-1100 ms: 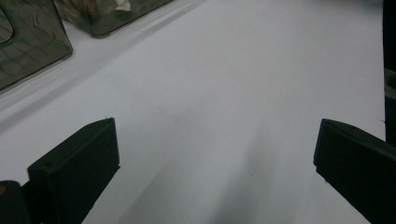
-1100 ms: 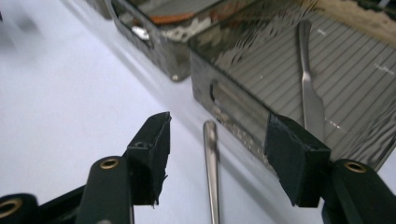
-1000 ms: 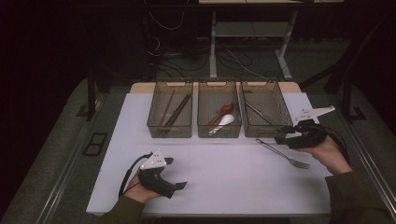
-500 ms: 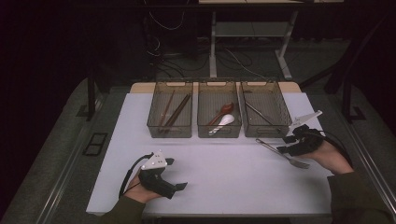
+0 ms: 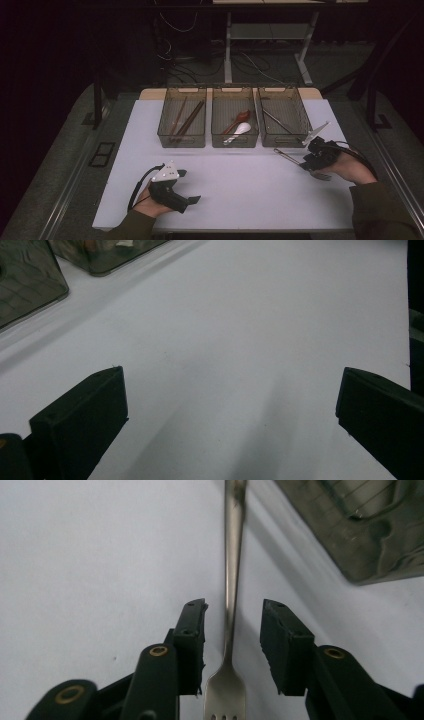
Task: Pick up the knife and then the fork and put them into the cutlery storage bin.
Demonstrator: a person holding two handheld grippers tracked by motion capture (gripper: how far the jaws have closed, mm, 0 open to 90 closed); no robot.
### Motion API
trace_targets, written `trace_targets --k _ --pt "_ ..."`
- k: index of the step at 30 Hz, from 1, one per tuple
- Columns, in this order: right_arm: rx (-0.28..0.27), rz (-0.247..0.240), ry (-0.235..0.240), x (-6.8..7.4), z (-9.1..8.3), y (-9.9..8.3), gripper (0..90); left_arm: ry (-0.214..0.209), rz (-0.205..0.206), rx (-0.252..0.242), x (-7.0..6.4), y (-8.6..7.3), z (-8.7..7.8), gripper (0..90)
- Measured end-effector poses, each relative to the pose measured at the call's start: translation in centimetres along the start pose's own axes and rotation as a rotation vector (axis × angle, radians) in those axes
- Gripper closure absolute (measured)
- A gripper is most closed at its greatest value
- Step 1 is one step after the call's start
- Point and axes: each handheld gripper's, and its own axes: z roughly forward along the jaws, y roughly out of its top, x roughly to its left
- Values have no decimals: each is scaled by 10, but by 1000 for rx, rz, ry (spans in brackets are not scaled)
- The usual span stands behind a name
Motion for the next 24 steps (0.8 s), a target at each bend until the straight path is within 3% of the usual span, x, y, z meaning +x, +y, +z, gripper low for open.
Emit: trace_targets --k 7,24 --pt "61 -9 -5 1 5 4 689 0 -1 0 0 0 0 0" --pt "125 -37 16 -3 16 12 777 -2 -4 3 0 0 1 0"
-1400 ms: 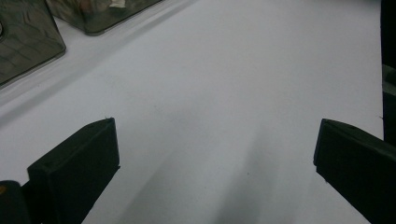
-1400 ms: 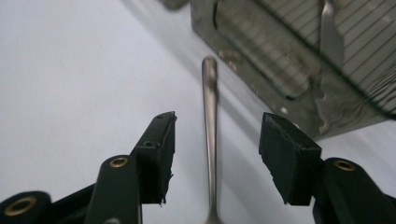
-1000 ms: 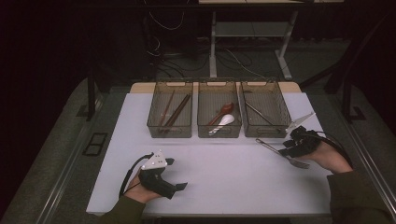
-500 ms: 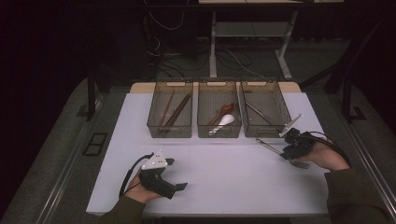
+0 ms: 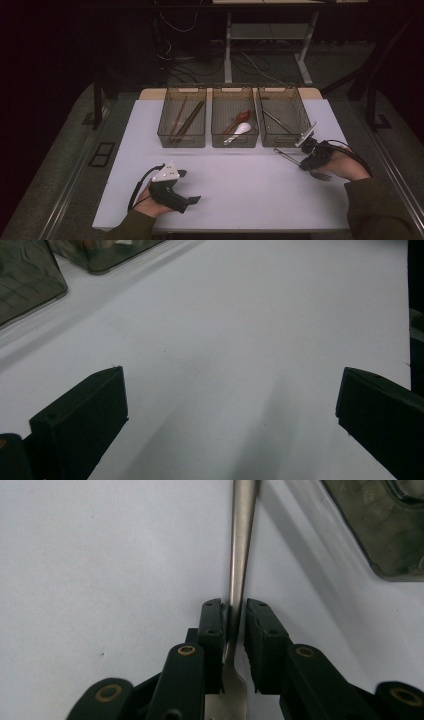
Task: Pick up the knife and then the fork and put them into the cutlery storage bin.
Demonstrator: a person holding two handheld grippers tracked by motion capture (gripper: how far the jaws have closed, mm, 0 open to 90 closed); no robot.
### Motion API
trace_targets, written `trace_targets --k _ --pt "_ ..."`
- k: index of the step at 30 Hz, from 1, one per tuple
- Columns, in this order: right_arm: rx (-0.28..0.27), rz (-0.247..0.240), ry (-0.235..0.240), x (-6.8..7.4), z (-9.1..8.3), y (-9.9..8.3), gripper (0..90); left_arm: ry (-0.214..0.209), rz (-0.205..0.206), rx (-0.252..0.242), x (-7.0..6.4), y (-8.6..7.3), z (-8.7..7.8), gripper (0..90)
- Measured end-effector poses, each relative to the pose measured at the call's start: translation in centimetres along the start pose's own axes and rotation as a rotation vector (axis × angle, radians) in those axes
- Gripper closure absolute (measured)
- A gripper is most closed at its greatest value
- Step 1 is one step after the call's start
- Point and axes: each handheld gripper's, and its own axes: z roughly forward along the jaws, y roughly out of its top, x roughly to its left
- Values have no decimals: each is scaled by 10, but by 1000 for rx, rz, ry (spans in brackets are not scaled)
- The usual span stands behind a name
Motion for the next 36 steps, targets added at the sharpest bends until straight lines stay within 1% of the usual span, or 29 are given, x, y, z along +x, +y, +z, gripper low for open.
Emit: trace_targets --k 1,3,7,8,13,15,17,19,21,23,27,28,30,32,33,36 --pt "8 -2 -9 0 0 1 777 0 0 0 0 0 0 0" --pt "14 -15 -7 -1 1 2 778 -1 0 0 0 0 0 0" --pt "28 -5 -2 -2 1 4 809 -3 1 2 0 0 0 0" --pt "34 4 -2 -2 1 5 815 -3 1 2 0 0 0 0" --pt "52 -9 -6 -1 2 7 830 -4 2 2 0 0 0 0" --pt "53 -6 4 0 2 8 834 -4 2 2 0 0 0 0" --pt "55 -11 0 0 2 8 843 -4 1 2 0 0 0 0" --pt "59 -25 -16 0 2 8 845 -4 1 1 0 0 0 0" --pt "59 -26 -15 0 2 8 846 -3 2 1 0 0 0 0" --pt "56 -31 -17 0 2 8 846 -4 2 0 0 0 0 0" --pt "41 -18 -1 0 1 6 847 -5 2 1 0 0 0 0" --pt "37 -22 -5 -1 1 5 847 -5 2 1 0 0 0 0" --pt "24 -15 6 -2 0 3 847 -5 2 1 0 0 0 0" --pt "5 -25 19 -2 -2 0 846 -4 2 1 0 0 0 0" --pt "-1 -19 18 -1 -3 0 846 -4 3 1 0 0 0 0" --pt "-29 -19 12 -1 -6 -2 846 -4 3 2 0 0 0 0"
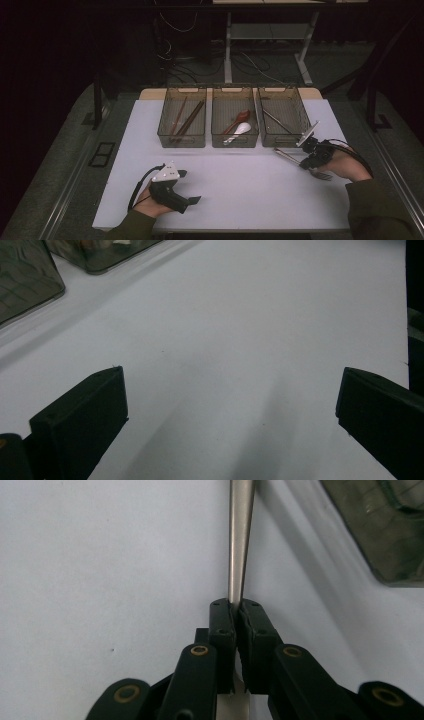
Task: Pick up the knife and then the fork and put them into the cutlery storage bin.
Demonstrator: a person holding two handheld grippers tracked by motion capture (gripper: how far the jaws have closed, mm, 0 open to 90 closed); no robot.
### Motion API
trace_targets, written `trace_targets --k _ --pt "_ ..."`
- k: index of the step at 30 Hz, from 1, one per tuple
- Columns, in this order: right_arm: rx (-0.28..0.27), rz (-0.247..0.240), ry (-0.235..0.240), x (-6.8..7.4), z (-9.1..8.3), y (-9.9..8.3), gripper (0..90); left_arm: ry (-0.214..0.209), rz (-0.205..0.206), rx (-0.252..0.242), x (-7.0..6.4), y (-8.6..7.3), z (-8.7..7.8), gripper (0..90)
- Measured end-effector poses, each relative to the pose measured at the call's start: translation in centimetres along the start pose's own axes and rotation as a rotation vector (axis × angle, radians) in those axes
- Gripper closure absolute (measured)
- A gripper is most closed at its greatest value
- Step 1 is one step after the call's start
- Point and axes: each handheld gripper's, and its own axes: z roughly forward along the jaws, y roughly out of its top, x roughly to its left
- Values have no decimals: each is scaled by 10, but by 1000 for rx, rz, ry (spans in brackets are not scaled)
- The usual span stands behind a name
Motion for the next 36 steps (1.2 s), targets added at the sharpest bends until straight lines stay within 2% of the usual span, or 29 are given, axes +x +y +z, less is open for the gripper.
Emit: trace_targets --k 2,6,20,28,36 --pt "-24 11 7 0 -2 -1 846 1 -1 -2 0 0 0 0" --pt "-59 -4 17 0 -5 -4 846 2 -3 -2 0 0 0 0" --pt "-209 -8 45 3 -17 -8 846 5 -2 -5 1 0 -1 0" --pt "-303 13 54 -1 -25 -12 846 20 -11 -19 3 0 -2 0" --pt "-411 67 38 -7 -36 -16 846 35 -31 -29 5 -1 -2 0"
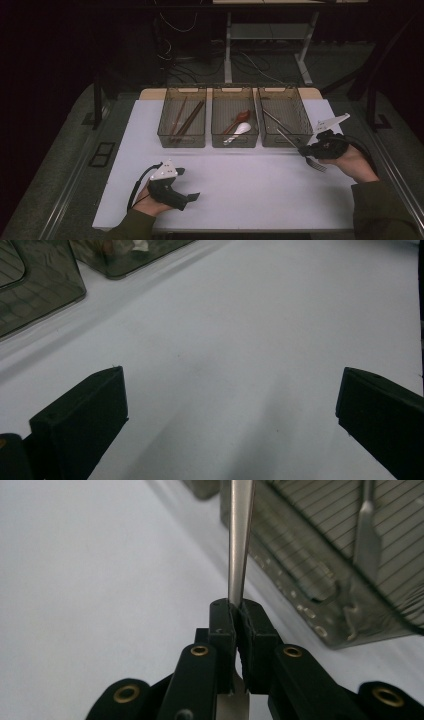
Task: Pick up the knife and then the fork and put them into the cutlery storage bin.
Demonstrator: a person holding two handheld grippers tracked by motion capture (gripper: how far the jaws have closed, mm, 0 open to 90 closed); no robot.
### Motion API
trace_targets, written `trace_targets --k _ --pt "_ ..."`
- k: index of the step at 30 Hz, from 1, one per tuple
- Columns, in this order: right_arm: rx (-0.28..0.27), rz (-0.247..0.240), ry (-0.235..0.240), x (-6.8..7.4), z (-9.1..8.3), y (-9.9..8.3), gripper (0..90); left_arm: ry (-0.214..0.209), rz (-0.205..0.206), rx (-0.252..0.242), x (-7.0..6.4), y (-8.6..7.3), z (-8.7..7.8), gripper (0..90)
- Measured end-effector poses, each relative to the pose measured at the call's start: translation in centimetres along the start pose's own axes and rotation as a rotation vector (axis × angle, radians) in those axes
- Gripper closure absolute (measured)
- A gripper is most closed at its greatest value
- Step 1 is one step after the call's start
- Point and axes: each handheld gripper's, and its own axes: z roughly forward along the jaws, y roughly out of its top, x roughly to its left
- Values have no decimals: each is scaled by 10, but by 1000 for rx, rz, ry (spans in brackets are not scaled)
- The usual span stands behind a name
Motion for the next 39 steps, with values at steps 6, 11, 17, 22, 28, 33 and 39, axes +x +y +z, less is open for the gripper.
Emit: trace_targets --k 6,11,17,22,28,33,39 --pt "-103 62 -24 -7 -8 2 846 2 -11 -1 1 0 0 0" --pt "-150 93 -40 -12 -10 6 846 4 -13 -2 1 0 0 0" --pt "-192 118 -66 -16 -13 12 846 3 -11 1 0 0 0 0" --pt "-218 137 -90 -18 -14 18 846 3 -12 0 0 0 0 0" --pt "-248 150 -112 -22 -18 24 846 4 -13 1 0 0 1 0" --pt "-276 156 -139 -26 -18 33 846 4 -14 1 0 0 0 0" --pt "-294 174 -158 -33 -10 49 846 2 -16 0 0 0 1 0"
